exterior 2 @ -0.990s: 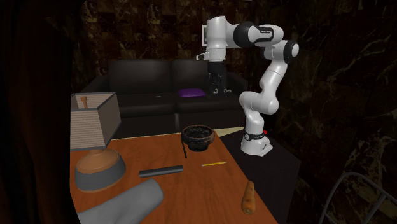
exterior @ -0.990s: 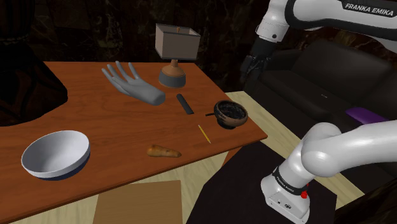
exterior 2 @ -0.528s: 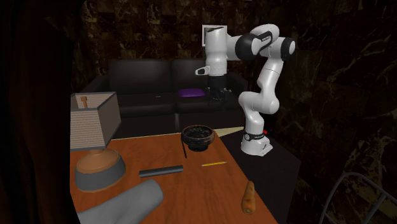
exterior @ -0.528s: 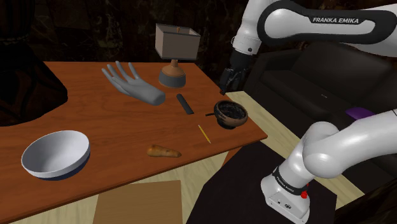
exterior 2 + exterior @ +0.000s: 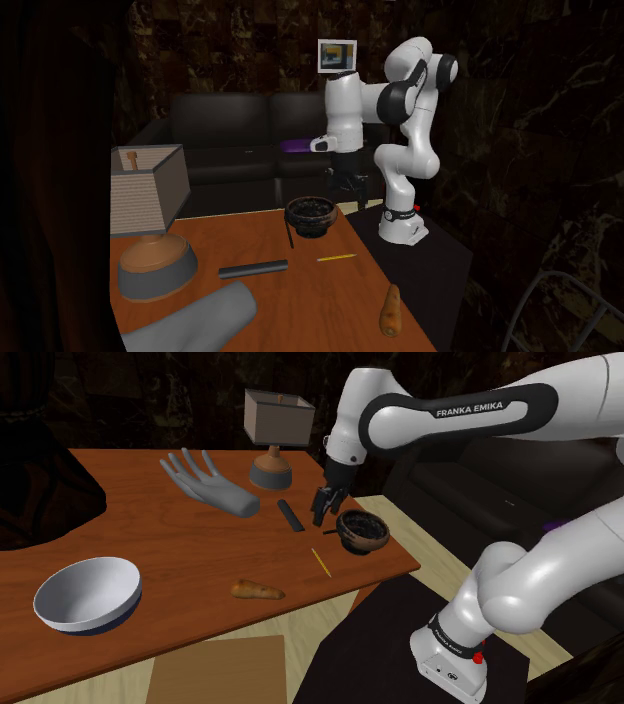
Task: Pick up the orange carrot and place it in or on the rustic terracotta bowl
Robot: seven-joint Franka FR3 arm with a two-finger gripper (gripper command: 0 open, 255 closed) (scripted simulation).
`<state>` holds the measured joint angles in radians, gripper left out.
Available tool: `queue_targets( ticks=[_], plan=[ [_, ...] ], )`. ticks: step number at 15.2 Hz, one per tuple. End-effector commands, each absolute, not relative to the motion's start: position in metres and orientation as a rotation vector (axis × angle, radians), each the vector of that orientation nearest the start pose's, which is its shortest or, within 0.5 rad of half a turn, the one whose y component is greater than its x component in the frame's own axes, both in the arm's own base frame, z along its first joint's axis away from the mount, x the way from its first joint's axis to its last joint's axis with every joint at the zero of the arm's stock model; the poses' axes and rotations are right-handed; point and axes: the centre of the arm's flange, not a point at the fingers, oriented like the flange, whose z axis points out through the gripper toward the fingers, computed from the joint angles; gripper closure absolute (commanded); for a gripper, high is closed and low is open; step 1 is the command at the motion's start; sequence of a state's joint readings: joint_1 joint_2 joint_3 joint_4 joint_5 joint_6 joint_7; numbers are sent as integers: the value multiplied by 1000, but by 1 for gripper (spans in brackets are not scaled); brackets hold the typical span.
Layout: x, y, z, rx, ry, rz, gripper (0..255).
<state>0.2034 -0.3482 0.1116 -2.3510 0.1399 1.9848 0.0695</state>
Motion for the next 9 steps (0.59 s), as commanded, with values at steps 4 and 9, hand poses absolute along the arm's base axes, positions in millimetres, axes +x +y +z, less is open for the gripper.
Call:
queue_targets(
  ticks=[4, 9],
  plan=[
    [429, 200, 425, -3012, -432, 69, 0],
    [438, 253, 386, -2972, -583, 85, 0]
  ],
)
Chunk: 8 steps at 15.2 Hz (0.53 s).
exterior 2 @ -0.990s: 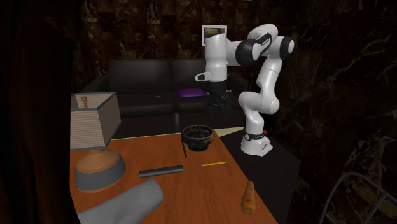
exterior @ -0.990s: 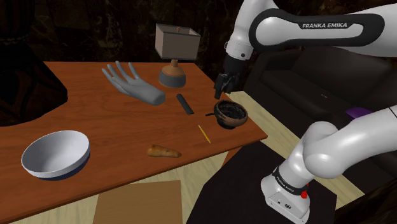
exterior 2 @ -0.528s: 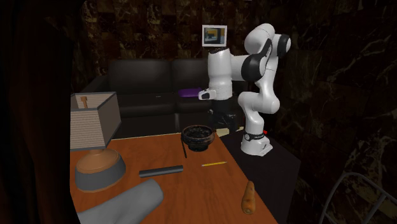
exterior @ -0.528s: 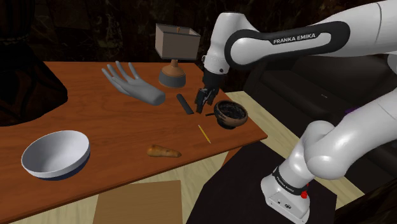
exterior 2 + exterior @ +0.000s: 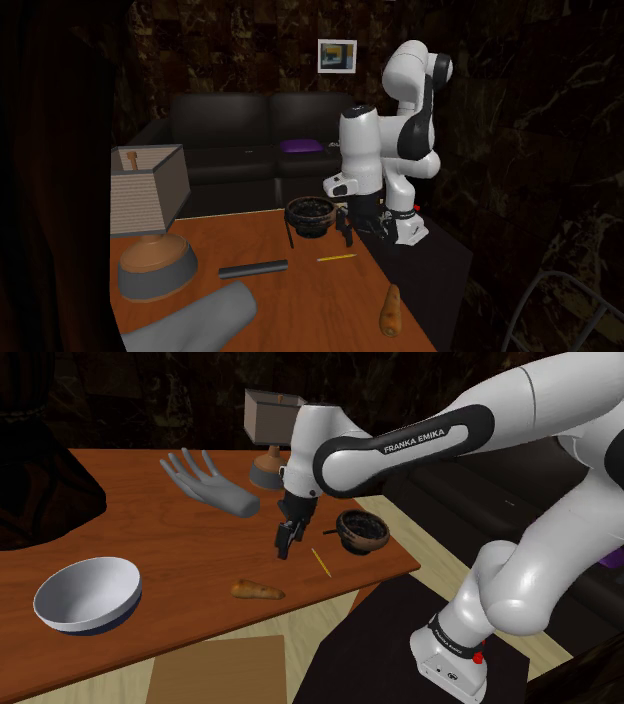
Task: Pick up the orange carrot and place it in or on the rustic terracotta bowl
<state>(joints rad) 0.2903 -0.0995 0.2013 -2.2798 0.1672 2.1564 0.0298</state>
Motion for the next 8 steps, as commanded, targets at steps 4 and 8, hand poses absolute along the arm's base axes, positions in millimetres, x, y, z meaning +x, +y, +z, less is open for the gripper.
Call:
queue_targets(
  ticks=[4, 8],
  plan=[
    [442, 295, 356, -2936, -703, 98, 0],
    [441, 335, 329, -2898, -811, 110, 0]
  ],
)
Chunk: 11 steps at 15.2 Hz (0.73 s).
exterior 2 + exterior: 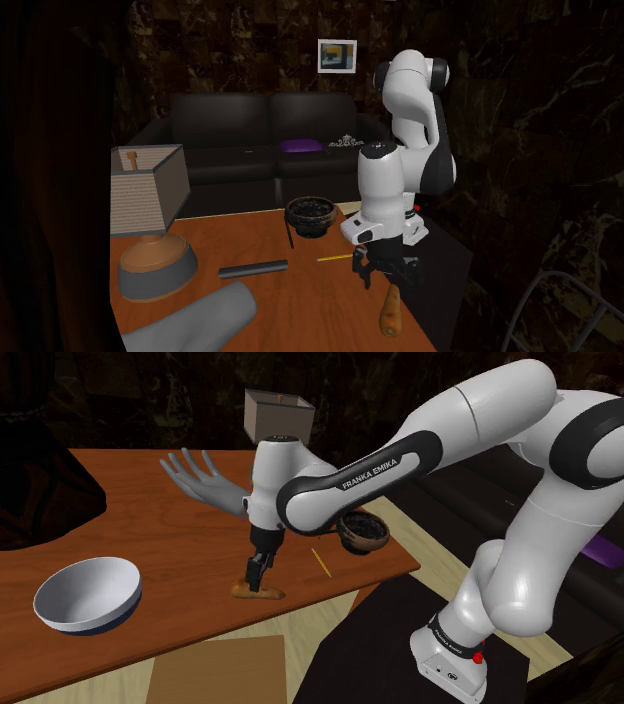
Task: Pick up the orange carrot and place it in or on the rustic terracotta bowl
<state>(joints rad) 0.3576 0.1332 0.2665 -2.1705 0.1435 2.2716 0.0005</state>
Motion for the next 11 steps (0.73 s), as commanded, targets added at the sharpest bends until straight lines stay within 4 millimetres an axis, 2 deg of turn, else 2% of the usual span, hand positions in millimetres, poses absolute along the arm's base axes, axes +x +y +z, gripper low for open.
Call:
queue_targets(
  ticks=[1, 7, 11],
  plan=[
    [441, 336, 324, -2898, -811, 110, 0],
    [437, 339, 293, -2898, -811, 110, 0],
    [437, 339, 290, -2898, -811, 110, 0]
  ],
)
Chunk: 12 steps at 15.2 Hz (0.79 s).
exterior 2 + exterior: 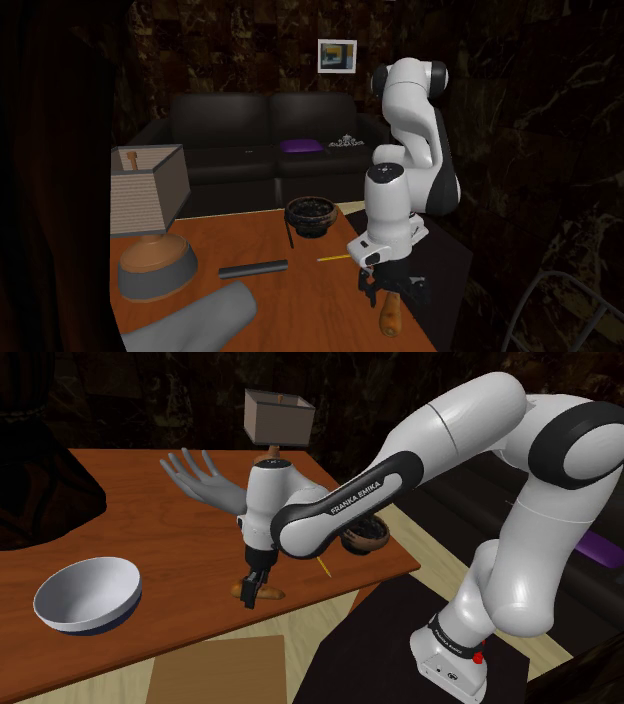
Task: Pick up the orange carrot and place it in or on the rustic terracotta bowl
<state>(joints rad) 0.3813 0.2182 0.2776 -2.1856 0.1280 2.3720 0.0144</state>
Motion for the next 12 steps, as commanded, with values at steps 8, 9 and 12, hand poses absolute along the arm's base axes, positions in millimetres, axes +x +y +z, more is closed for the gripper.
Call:
queue_targets(
  ticks=[8, 9, 12],
  plan=[
    [437, 339, 289, -2898, -811, 110, 255],
    [437, 339, 289, -2898, -811, 110, 255],
    [437, 339, 289, -2898, -811, 110, 255]
  ],
)
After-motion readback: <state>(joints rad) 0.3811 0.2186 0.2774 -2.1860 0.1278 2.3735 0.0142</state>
